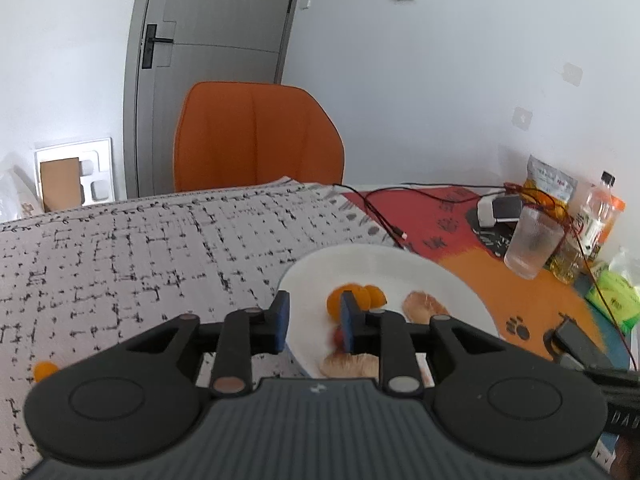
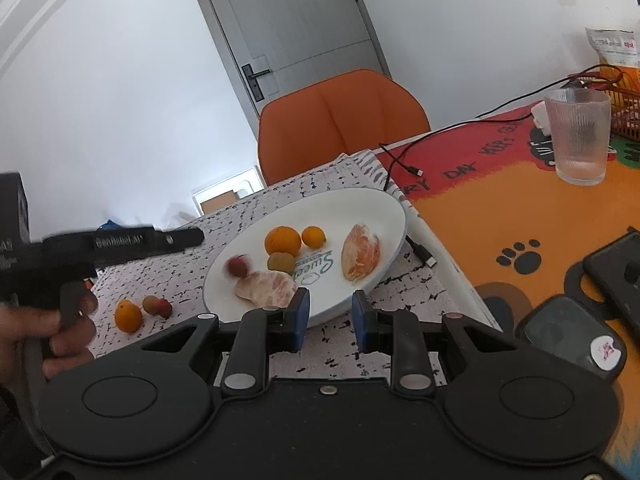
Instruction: Organize fruits
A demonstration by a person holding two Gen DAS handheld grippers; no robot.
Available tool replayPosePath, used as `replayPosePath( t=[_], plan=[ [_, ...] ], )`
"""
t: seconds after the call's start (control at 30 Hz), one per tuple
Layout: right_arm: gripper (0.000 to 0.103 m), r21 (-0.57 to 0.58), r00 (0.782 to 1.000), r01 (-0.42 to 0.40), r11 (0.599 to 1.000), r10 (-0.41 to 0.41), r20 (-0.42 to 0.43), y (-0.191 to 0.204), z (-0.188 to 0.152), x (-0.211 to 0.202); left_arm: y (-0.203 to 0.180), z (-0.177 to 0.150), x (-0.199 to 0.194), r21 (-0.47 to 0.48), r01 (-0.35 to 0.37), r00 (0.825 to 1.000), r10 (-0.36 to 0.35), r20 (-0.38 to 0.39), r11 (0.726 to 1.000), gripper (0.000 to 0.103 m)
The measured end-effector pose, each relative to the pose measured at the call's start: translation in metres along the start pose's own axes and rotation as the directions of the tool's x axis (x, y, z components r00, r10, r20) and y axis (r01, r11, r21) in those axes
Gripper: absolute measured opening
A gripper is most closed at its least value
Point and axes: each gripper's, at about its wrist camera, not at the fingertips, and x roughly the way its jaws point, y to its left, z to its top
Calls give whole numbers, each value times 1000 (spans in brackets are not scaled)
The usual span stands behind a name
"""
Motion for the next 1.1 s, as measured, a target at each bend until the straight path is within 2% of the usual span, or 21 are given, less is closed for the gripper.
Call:
replayPosePath(
  t=[0.1, 0.17, 0.3, 0.37, 0.43, 0.53, 0.67, 0.97, 1.1],
  plan=[
    [26, 2, 1000, 2, 1000, -2, 2, 1, 0, -2, 2, 3, -4, -6, -16, 1000, 16, 10, 1000, 40],
    [26, 0, 1000, 2, 1000, -2, 8, 1, 1, -4, 4, 3, -8, -7, -34, 999, 34, 15, 999, 54],
    [31, -4, 1000, 4, 1000, -4, 14, 2, 3, -9, 10, 3, -15, -24, -57, 998, 57, 4, 998, 68],
    [32, -4, 1000, 4, 1000, -4, 15, 3, 3, -12, 13, 3, -20, -35, -77, 997, 77, 1, 996, 79],
    [35, 0, 1000, 1, 1000, -1, 8, 3, 2, -13, 15, 3, -24, -37, -94, 996, 94, 3, 995, 84],
    [38, -1, 1000, 3, 1000, -3, 6, 6, 1, -16, 18, 2, -34, -29, -111, 994, 111, 7, 993, 88],
    [48, -1, 1000, -9, 1000, 9, 8, 10, -1, -21, 27, 1, -45, -50, -134, 991, 134, -5, 990, 95],
    [58, -31, 999, -37, 999, 37, 8, 26, -2, -27, 55, -7, -79, -69, -200, 980, 200, -9, 977, 100],
    [69, -44, 999, -48, 998, 49, 4, 36, -3, -25, 67, -13, -88, -99, -221, 975, 221, -12, 970, 100]
  ],
)
